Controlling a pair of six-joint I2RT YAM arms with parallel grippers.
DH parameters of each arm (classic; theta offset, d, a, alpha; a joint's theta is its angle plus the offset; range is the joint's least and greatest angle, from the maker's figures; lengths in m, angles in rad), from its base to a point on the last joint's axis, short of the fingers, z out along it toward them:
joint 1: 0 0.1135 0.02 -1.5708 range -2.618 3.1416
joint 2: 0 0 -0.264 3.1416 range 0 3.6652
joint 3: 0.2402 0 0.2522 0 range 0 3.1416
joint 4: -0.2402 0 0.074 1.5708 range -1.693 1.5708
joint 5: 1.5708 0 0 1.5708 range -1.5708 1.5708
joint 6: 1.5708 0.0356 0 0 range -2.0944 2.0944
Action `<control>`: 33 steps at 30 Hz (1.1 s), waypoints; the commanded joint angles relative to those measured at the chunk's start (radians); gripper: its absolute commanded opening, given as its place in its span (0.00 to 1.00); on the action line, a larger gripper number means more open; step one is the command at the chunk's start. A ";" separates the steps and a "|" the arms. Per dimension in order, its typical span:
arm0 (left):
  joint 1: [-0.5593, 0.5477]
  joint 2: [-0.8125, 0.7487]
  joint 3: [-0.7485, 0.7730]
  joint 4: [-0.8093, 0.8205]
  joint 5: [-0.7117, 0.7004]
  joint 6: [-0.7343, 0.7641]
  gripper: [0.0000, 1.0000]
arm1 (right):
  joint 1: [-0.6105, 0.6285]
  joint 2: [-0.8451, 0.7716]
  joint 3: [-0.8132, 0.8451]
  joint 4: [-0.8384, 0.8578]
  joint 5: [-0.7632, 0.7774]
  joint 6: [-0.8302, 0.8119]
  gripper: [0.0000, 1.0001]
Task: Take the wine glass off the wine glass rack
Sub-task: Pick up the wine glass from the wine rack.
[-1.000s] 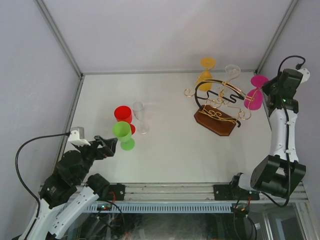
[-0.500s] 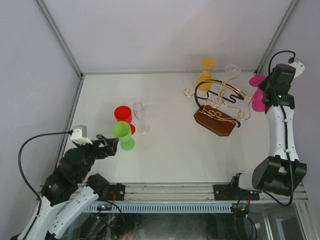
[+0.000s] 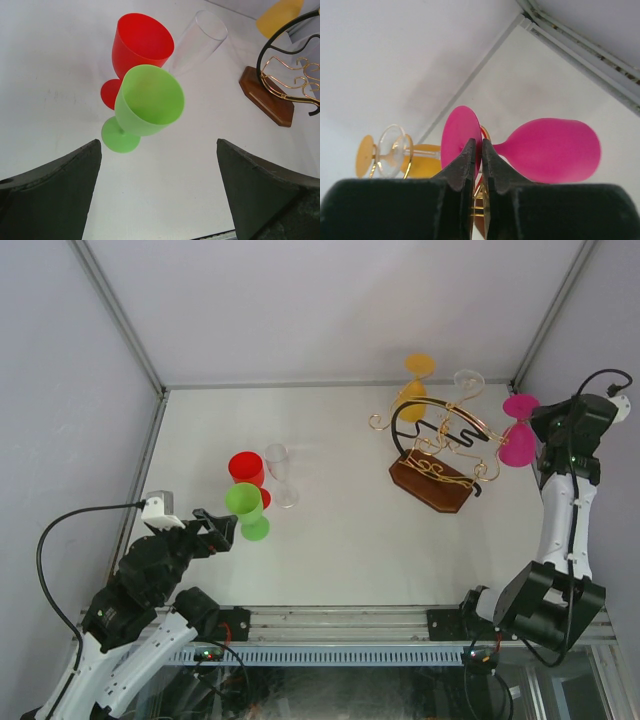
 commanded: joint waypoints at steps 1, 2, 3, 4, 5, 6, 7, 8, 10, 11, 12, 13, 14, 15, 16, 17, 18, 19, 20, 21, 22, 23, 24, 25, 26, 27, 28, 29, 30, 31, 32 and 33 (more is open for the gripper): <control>0.007 0.008 -0.012 0.019 -0.011 0.007 1.00 | -0.022 -0.068 -0.039 0.104 -0.071 0.129 0.00; 0.007 0.008 -0.011 0.019 -0.013 0.007 1.00 | -0.025 -0.078 -0.052 0.126 -0.079 0.147 0.00; 0.007 0.007 -0.012 0.019 -0.013 0.006 1.00 | -0.027 -0.087 -0.062 0.143 -0.084 0.162 0.00; 0.007 0.006 -0.011 0.019 -0.013 0.006 1.00 | -0.028 -0.094 -0.070 0.155 -0.089 0.173 0.00; 0.007 0.006 -0.012 0.019 -0.013 0.006 1.00 | -0.028 -0.099 -0.075 0.164 -0.091 0.182 0.00; 0.007 0.006 -0.012 0.019 -0.014 0.006 1.00 | -0.027 -0.104 -0.080 0.173 -0.096 0.192 0.00; 0.007 0.007 -0.012 0.019 -0.014 0.006 1.00 | -0.028 -0.110 -0.084 0.179 -0.101 0.203 0.00; 0.007 0.006 -0.012 0.019 -0.013 0.006 1.00 | -0.031 -0.115 -0.091 0.183 -0.102 0.214 0.00; 0.007 0.005 -0.012 0.019 -0.015 0.007 1.00 | -0.033 -0.126 -0.106 0.186 -0.080 0.231 0.00; 0.007 0.005 -0.012 0.018 -0.015 0.006 1.00 | -0.035 -0.132 -0.115 0.191 -0.073 0.239 0.00; 0.007 0.005 -0.012 0.017 -0.015 0.006 1.00 | -0.038 -0.136 -0.126 0.201 -0.073 0.251 0.00; 0.007 0.005 -0.012 0.017 -0.015 0.005 1.00 | -0.042 -0.141 -0.136 0.213 -0.080 0.262 0.00; 0.007 0.004 -0.012 0.017 -0.015 0.004 1.00 | -0.048 -0.144 -0.146 0.224 -0.090 0.274 0.00; 0.007 0.004 -0.012 0.017 -0.015 0.005 1.00 | -0.055 -0.147 -0.154 0.233 -0.099 0.287 0.00; 0.006 0.005 -0.012 0.017 -0.015 0.004 1.00 | -0.060 -0.152 -0.161 0.238 -0.099 0.297 0.00; 0.006 0.005 -0.012 0.017 -0.015 0.005 1.00 | -0.064 -0.159 -0.168 0.241 -0.091 0.309 0.00; 0.006 0.004 -0.012 0.017 -0.016 0.004 1.00 | -0.068 -0.167 -0.178 0.245 -0.078 0.316 0.00; 0.007 0.005 -0.013 0.017 -0.016 0.004 1.00 | -0.069 -0.176 -0.185 0.252 -0.060 0.317 0.00; 0.007 0.003 -0.012 0.017 -0.016 0.005 1.00 | -0.069 -0.184 -0.192 0.264 -0.041 0.317 0.00; 0.006 0.003 -0.012 0.017 -0.017 0.004 1.00 | -0.069 -0.189 -0.197 0.273 -0.035 0.315 0.00; 0.007 0.004 -0.012 0.017 -0.017 0.005 1.00 | -0.070 -0.192 -0.200 0.280 -0.035 0.316 0.00; 0.007 0.003 -0.012 0.017 -0.017 0.004 1.00 | -0.071 -0.193 -0.203 0.287 -0.037 0.320 0.00; 0.007 0.003 -0.012 0.018 -0.017 0.004 1.00 | -0.076 -0.193 -0.206 0.293 -0.041 0.327 0.00; 0.007 0.003 -0.013 0.018 -0.016 0.004 1.00 | -0.078 -0.193 -0.207 0.296 -0.049 0.334 0.00; 0.007 0.003 -0.012 0.017 -0.016 0.004 1.00 | -0.080 -0.195 -0.207 0.300 -0.051 0.337 0.00; 0.007 0.003 -0.013 0.017 -0.016 0.004 1.00 | -0.081 -0.195 -0.207 0.304 -0.050 0.341 0.00; 0.007 0.003 -0.012 0.017 -0.015 0.004 1.00 | -0.082 -0.194 -0.207 0.311 -0.057 0.345 0.00; 0.007 0.004 -0.012 0.017 -0.015 0.004 1.00 | -0.083 -0.191 -0.207 0.318 -0.063 0.348 0.00; 0.007 0.003 -0.012 0.017 -0.015 0.005 1.00 | -0.085 -0.187 -0.207 0.323 -0.068 0.355 0.00; 0.007 0.003 -0.012 0.017 -0.015 0.004 1.00 | -0.088 -0.186 -0.207 0.321 -0.069 0.364 0.00; 0.007 0.002 -0.012 0.017 -0.015 0.004 1.00 | -0.090 -0.185 -0.207 0.319 -0.067 0.374 0.00; 0.007 0.003 -0.012 0.017 -0.015 0.004 1.00 | -0.093 -0.183 -0.208 0.322 -0.063 0.376 0.00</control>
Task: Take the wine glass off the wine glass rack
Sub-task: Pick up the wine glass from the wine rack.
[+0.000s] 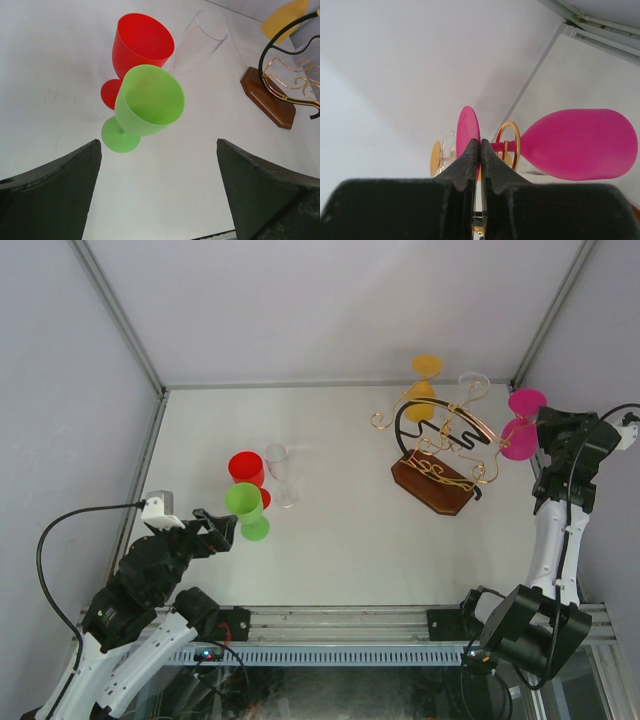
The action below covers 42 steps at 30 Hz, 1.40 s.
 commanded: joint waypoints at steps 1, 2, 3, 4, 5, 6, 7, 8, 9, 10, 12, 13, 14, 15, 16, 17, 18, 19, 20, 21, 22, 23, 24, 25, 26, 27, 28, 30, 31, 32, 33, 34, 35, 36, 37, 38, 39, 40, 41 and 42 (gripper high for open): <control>0.007 0.002 -0.012 0.018 -0.014 0.005 1.00 | -0.022 -0.017 0.006 0.086 0.023 0.036 0.00; 0.007 0.000 -0.012 0.019 -0.014 0.005 1.00 | -0.021 -0.015 0.006 0.095 0.034 0.029 0.00; 0.007 0.000 -0.012 0.019 -0.014 0.004 1.00 | -0.021 -0.010 0.007 0.106 0.037 0.017 0.00; 0.007 -0.001 -0.012 0.019 -0.013 0.004 1.00 | -0.023 -0.001 0.010 0.108 0.033 0.015 0.00; 0.007 -0.001 -0.012 0.019 -0.014 0.004 1.00 | -0.027 0.005 0.015 0.104 0.025 0.016 0.00; 0.006 -0.001 -0.012 0.019 -0.014 0.004 1.00 | -0.031 0.009 0.017 0.102 0.022 0.010 0.00; 0.007 -0.001 -0.012 0.019 -0.014 0.004 1.00 | -0.033 0.008 0.019 0.098 0.030 0.000 0.00; 0.007 0.001 -0.012 0.020 -0.014 0.004 1.00 | -0.032 0.006 0.019 0.095 0.038 -0.008 0.00; 0.007 0.000 -0.012 0.019 -0.014 0.004 1.00 | -0.032 0.005 0.020 0.090 0.051 -0.012 0.00; 0.007 0.000 -0.012 0.019 -0.014 0.005 1.00 | -0.033 0.005 0.019 0.086 0.052 -0.014 0.00; 0.007 -0.001 -0.012 0.019 -0.014 0.004 1.00 | -0.035 0.005 0.019 0.087 0.055 -0.022 0.00; 0.007 -0.001 -0.012 0.019 -0.014 0.004 1.00 | -0.035 0.006 0.020 0.093 0.050 -0.027 0.00; 0.007 -0.001 -0.012 0.019 -0.013 0.004 1.00 | -0.036 0.004 0.021 0.090 0.043 -0.026 0.00; 0.007 -0.001 -0.012 0.019 -0.013 0.005 1.00 | -0.036 -0.001 0.021 0.084 0.042 -0.024 0.00; 0.007 -0.001 -0.012 0.019 -0.013 0.004 1.00 | -0.034 -0.005 0.020 0.076 0.040 -0.025 0.00; 0.007 0.000 -0.012 0.019 -0.013 0.004 1.00 | -0.034 -0.012 0.019 0.070 0.038 -0.027 0.00; 0.007 -0.001 -0.012 0.019 -0.013 0.005 1.00 | -0.034 -0.016 0.020 0.062 0.031 -0.029 0.00; 0.007 -0.001 -0.012 0.020 -0.013 0.004 1.00 | -0.034 -0.023 0.019 0.053 0.021 -0.029 0.00; 0.007 -0.001 -0.012 0.018 -0.012 0.004 1.00 | -0.034 -0.028 0.019 0.045 0.006 -0.030 0.00; 0.007 -0.001 -0.012 0.018 -0.013 0.005 1.00 | -0.034 -0.034 0.019 0.036 -0.008 -0.028 0.00; 0.007 -0.001 -0.012 0.019 -0.013 0.004 1.00 | -0.035 -0.039 0.018 0.030 -0.020 -0.026 0.00; 0.006 -0.001 -0.013 0.019 -0.013 0.004 1.00 | -0.035 -0.045 0.017 0.022 -0.033 -0.023 0.00; 0.007 -0.001 -0.012 0.019 -0.013 0.005 1.00 | -0.034 -0.049 0.016 0.014 -0.043 -0.022 0.00; 0.007 -0.001 -0.012 0.019 -0.013 0.004 1.00 | -0.034 -0.053 0.016 0.004 -0.055 -0.021 0.00; 0.007 -0.002 -0.012 0.019 -0.013 0.004 1.00 | -0.035 -0.057 0.016 -0.008 -0.064 -0.021 0.00; 0.007 -0.002 -0.012 0.019 -0.013 0.004 1.00 | -0.034 -0.062 0.016 -0.020 -0.071 -0.020 0.00; 0.007 -0.003 -0.013 0.019 -0.012 0.004 1.00 | -0.034 -0.066 0.016 -0.035 -0.079 -0.018 0.00; 0.007 -0.003 -0.013 0.019 -0.013 0.004 1.00 | -0.033 -0.072 0.016 -0.046 -0.102 -0.014 0.00; 0.006 -0.002 -0.012 0.019 -0.013 0.005 1.00 | -0.032 -0.074 0.016 -0.048 -0.113 -0.012 0.00; 0.006 -0.001 -0.012 0.020 -0.013 0.004 1.00 | -0.030 -0.073 0.016 -0.049 -0.121 -0.009 0.00; 0.007 -0.002 -0.012 0.020 -0.012 0.004 1.00 | -0.028 -0.068 0.016 -0.044 -0.116 -0.009 0.00; 0.006 -0.002 -0.012 0.019 -0.013 0.004 1.00 | -0.025 -0.060 0.018 -0.035 -0.110 -0.005 0.00; 0.007 -0.001 -0.012 0.019 -0.013 0.004 1.00 | -0.021 -0.045 0.024 -0.031 -0.110 0.000 0.00; 0.007 -0.001 -0.013 0.019 -0.013 0.004 1.00 | -0.018 -0.029 0.040 -0.032 -0.126 0.002 0.00; 0.007 -0.001 -0.013 0.020 -0.013 0.004 1.00 | -0.013 -0.007 0.058 -0.037 -0.142 -0.006 0.00; 0.006 -0.002 -0.013 0.021 -0.013 0.004 1.00 | -0.005 0.016 0.078 -0.044 -0.149 -0.016 0.00; 0.007 0.000 -0.013 0.021 -0.013 0.005 1.00 | 0.003 0.034 0.092 -0.042 -0.152 -0.022 0.00; 0.007 0.000 -0.012 0.020 -0.013 0.004 1.00 | 0.009 0.051 0.099 -0.027 -0.152 -0.024 0.00; 0.007 0.000 -0.012 0.019 -0.013 0.005 1.00 | 0.014 0.068 0.106 -0.012 -0.150 -0.022 0.00; 0.007 0.000 -0.013 0.020 -0.013 0.004 1.00 | 0.015 0.086 0.117 -0.009 -0.160 -0.015 0.00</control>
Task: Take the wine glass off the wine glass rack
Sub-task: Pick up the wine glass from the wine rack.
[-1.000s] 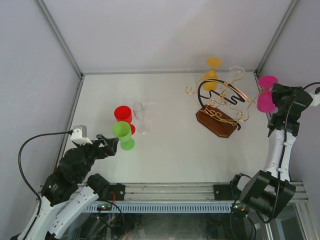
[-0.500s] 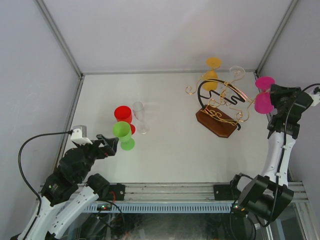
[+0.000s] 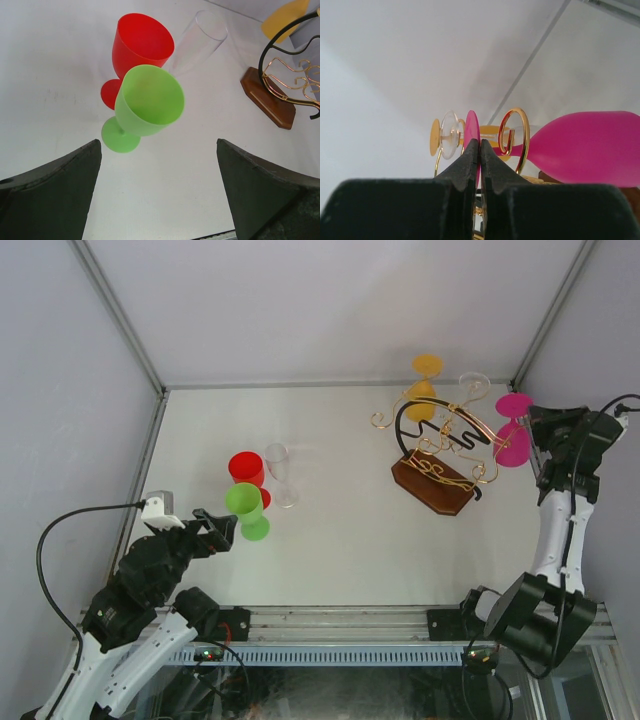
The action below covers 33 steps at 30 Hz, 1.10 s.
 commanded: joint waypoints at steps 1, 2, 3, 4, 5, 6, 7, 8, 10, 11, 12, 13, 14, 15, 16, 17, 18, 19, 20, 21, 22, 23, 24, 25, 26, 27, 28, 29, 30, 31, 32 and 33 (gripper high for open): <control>0.007 0.000 -0.013 0.019 -0.014 0.004 1.00 | 0.017 0.064 0.088 0.057 -0.045 -0.006 0.00; 0.007 0.000 -0.013 0.019 -0.015 0.005 1.00 | 0.019 0.077 0.101 0.058 -0.047 -0.006 0.00; 0.007 0.000 -0.012 0.019 -0.016 0.004 1.00 | 0.024 0.087 0.109 0.061 -0.037 -0.005 0.00; 0.007 0.000 -0.013 0.019 -0.016 0.004 1.00 | 0.030 0.090 0.112 0.072 -0.016 -0.010 0.00; 0.007 -0.001 -0.012 0.019 -0.016 0.005 1.00 | 0.038 0.091 0.114 0.090 0.010 -0.016 0.00; 0.007 0.000 -0.012 0.019 -0.016 0.004 1.00 | 0.042 0.090 0.116 0.102 0.037 -0.019 0.00; 0.006 0.000 -0.013 0.019 -0.016 0.004 1.00 | 0.047 0.089 0.119 0.115 0.059 -0.031 0.00; 0.007 0.000 -0.013 0.019 -0.016 0.005 1.00 | 0.052 0.089 0.122 0.132 0.075 -0.046 0.00; 0.007 0.000 -0.012 0.019 -0.015 0.004 1.00 | 0.059 0.084 0.126 0.164 0.107 -0.069 0.00; 0.007 0.000 -0.012 0.019 -0.016 0.004 1.00 | 0.062 0.080 0.127 0.178 0.122 -0.082 0.00; 0.007 0.000 -0.012 0.019 -0.015 0.004 1.00 | 0.063 0.077 0.127 0.188 0.142 -0.092 0.00; 0.007 -0.001 -0.013 0.019 -0.017 0.004 1.00 | 0.065 0.074 0.125 0.194 0.161 -0.105 0.00; 0.007 -0.001 -0.012 0.019 -0.017 0.004 1.00 | 0.065 0.071 0.125 0.200 0.171 -0.116 0.00; 0.007 -0.003 -0.012 0.019 -0.017 0.004 1.00 | 0.064 0.067 0.125 0.206 0.173 -0.136 0.00; 0.007 -0.004 -0.012 0.019 -0.018 0.004 1.00 | 0.067 0.060 0.126 0.207 0.179 -0.158 0.00; 0.007 -0.004 -0.013 0.019 -0.019 0.004 1.00 | 0.068 0.053 0.123 0.206 0.199 -0.182 0.00; 0.007 -0.005 -0.013 0.019 -0.019 0.004 1.00 | 0.070 0.041 0.117 0.206 0.220 -0.201 0.00; 0.007 -0.005 -0.013 0.019 -0.018 0.004 1.00 | 0.070 0.030 0.111 0.208 0.244 -0.217 0.00; 0.007 -0.005 -0.014 0.020 -0.018 0.005 1.00 | 0.072 0.019 0.104 0.214 0.271 -0.229 0.00; 0.007 -0.004 -0.013 0.019 -0.017 0.004 1.00 | 0.071 0.012 0.101 0.220 0.294 -0.235 0.00; 0.006 -0.003 -0.013 0.020 -0.015 0.004 1.00 | 0.069 0.008 0.101 0.222 0.306 -0.239 0.00; 0.007 -0.002 -0.013 0.021 -0.015 0.005 1.00 | 0.069 0.001 0.102 0.215 0.317 -0.243 0.00; 0.007 0.000 -0.012 0.021 -0.014 0.004 1.00 | 0.070 -0.009 0.101 0.207 0.332 -0.247 0.00; 0.007 0.000 -0.012 0.020 -0.014 0.004 1.00 | 0.071 -0.022 0.097 0.201 0.350 -0.252 0.00; 0.007 -0.001 -0.012 0.020 -0.015 0.004 1.00 | 0.070 -0.035 0.089 0.191 0.368 -0.251 0.00; 0.007 -0.002 -0.012 0.019 -0.017 0.004 1.00 | 0.071 -0.054 0.083 0.175 0.386 -0.242 0.00; 0.007 -0.003 -0.013 0.019 -0.019 0.004 1.00 | 0.072 -0.072 0.074 0.163 0.394 -0.236 0.00; 0.007 -0.005 -0.013 0.019 -0.020 0.004 1.00 | 0.072 -0.093 0.068 0.144 0.399 -0.230 0.00; 0.007 -0.006 -0.013 0.020 -0.021 0.003 1.00 | 0.074 -0.117 0.062 0.113 0.411 -0.218 0.00; 0.007 -0.006 -0.013 0.019 -0.022 0.003 1.00 | 0.074 -0.145 0.054 0.090 0.421 -0.207 0.00; 0.007 -0.006 -0.013 0.019 -0.022 0.004 1.00 | 0.081 -0.175 0.039 0.079 0.435 -0.203 0.00; 0.007 -0.006 -0.013 0.019 -0.020 0.003 1.00 | 0.085 -0.204 0.023 0.064 0.456 -0.196 0.00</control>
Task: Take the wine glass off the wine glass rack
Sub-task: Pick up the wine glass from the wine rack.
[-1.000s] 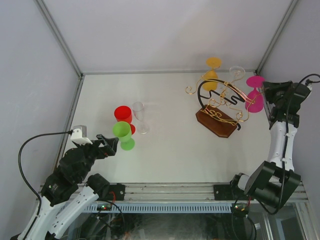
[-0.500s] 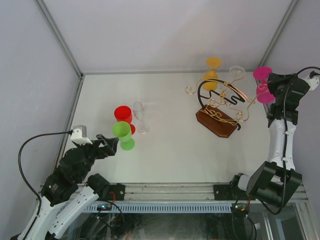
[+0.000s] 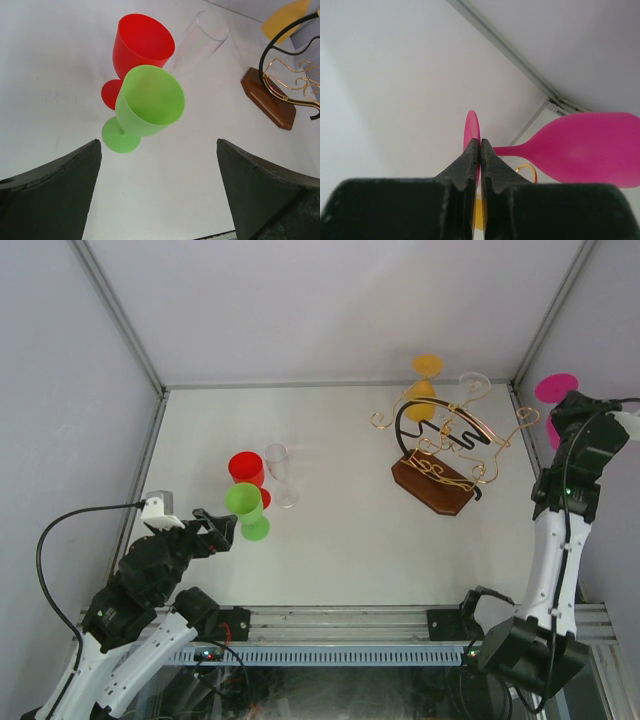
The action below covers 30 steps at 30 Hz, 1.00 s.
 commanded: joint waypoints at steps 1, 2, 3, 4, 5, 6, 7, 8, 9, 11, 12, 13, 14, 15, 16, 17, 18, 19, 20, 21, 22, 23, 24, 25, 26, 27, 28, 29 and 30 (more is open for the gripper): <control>0.007 -0.005 -0.013 0.021 -0.015 0.003 1.00 | 0.023 -0.139 -0.044 -0.060 0.111 0.020 0.00; 0.007 -0.006 -0.013 0.021 -0.014 0.005 1.00 | 0.030 -0.165 -0.060 -0.077 0.132 0.023 0.00; 0.007 -0.007 -0.013 0.021 -0.013 0.005 1.00 | 0.036 -0.186 -0.077 -0.086 0.138 0.013 0.00; 0.007 -0.008 -0.013 0.022 -0.014 0.005 1.00 | 0.038 -0.209 -0.096 -0.106 0.135 0.006 0.00; 0.007 -0.010 -0.013 0.021 -0.015 0.005 1.00 | 0.037 -0.233 -0.112 -0.136 0.136 0.011 0.00; 0.007 -0.013 -0.013 0.022 -0.016 0.004 1.00 | 0.039 -0.277 -0.134 -0.150 0.136 0.009 0.00; 0.007 -0.017 -0.015 0.022 -0.016 0.004 1.00 | 0.040 -0.314 -0.163 -0.150 0.132 0.005 0.00; 0.007 -0.020 -0.015 0.024 -0.016 0.004 1.00 | 0.042 -0.350 -0.186 -0.161 0.132 0.008 0.00; 0.007 -0.021 -0.015 0.024 -0.016 0.003 1.00 | 0.043 -0.387 -0.212 -0.171 0.132 0.008 0.00; 0.007 -0.025 -0.015 0.025 -0.014 0.003 1.00 | 0.044 -0.450 -0.225 -0.216 0.123 0.001 0.00; 0.007 -0.027 -0.015 0.026 -0.013 0.003 1.00 | 0.043 -0.481 -0.226 -0.247 0.111 -0.006 0.00; 0.007 -0.029 -0.016 0.027 -0.013 0.003 1.00 | 0.043 -0.511 -0.226 -0.280 0.094 -0.006 0.00; 0.007 -0.030 -0.016 0.027 -0.012 0.004 1.00 | 0.043 -0.547 -0.227 -0.323 0.075 -0.004 0.00; 0.006 -0.030 -0.016 0.027 -0.014 0.003 1.00 | 0.043 -0.581 -0.226 -0.367 0.046 -0.001 0.00; 0.006 -0.031 -0.016 0.027 -0.015 0.003 1.00 | 0.043 -0.633 -0.224 -0.417 0.017 0.013 0.00; 0.007 -0.031 -0.016 0.026 -0.017 0.002 1.00 | 0.043 -0.677 -0.223 -0.478 -0.001 0.032 0.00; 0.007 -0.033 -0.015 0.026 -0.017 0.001 1.00 | 0.043 -0.721 -0.225 -0.514 -0.029 0.035 0.00; 0.007 -0.034 -0.015 0.026 -0.017 0.001 1.00 | 0.043 -0.761 -0.226 -0.553 -0.044 0.035 0.00; 0.007 -0.037 -0.015 0.026 -0.019 -0.001 1.00 | 0.046 -0.800 -0.223 -0.596 -0.038 0.048 0.00; 0.007 -0.038 -0.015 0.026 -0.020 -0.002 1.00 | 0.058 -0.829 -0.221 -0.626 -0.023 0.057 0.00; 0.007 -0.039 -0.015 0.026 -0.021 -0.002 1.00 | 0.076 -0.851 -0.221 -0.639 -0.007 0.056 0.00; 0.007 -0.042 -0.015 0.027 -0.024 -0.002 1.00 | 0.089 -0.865 -0.216 -0.663 0.010 0.066 0.00; 0.007 -0.042 -0.014 0.025 -0.029 -0.003 1.00 | 0.099 -0.876 -0.211 -0.686 0.017 0.083 0.00; 0.007 -0.042 -0.012 0.020 -0.036 -0.005 1.00 | 0.103 -0.885 -0.204 -0.703 0.014 0.095 0.00; 0.007 -0.041 -0.011 0.016 -0.047 -0.011 1.00 | 0.104 -0.890 -0.197 -0.712 0.007 0.101 0.00; 0.006 -0.041 -0.008 0.012 -0.057 -0.018 1.00 | 0.104 -0.892 -0.189 -0.722 -0.002 0.102 0.00; 0.007 -0.039 -0.006 0.006 -0.062 -0.026 1.00 | 0.103 -0.890 -0.176 -0.739 -0.012 0.099 0.00; 0.007 -0.039 -0.003 0.001 -0.066 -0.031 1.00 | 0.103 -0.884 -0.158 -0.764 -0.021 0.093 0.00; 0.007 -0.039 -0.002 -0.003 -0.070 -0.035 1.00 | 0.103 -0.871 -0.131 -0.816 -0.019 0.088 0.00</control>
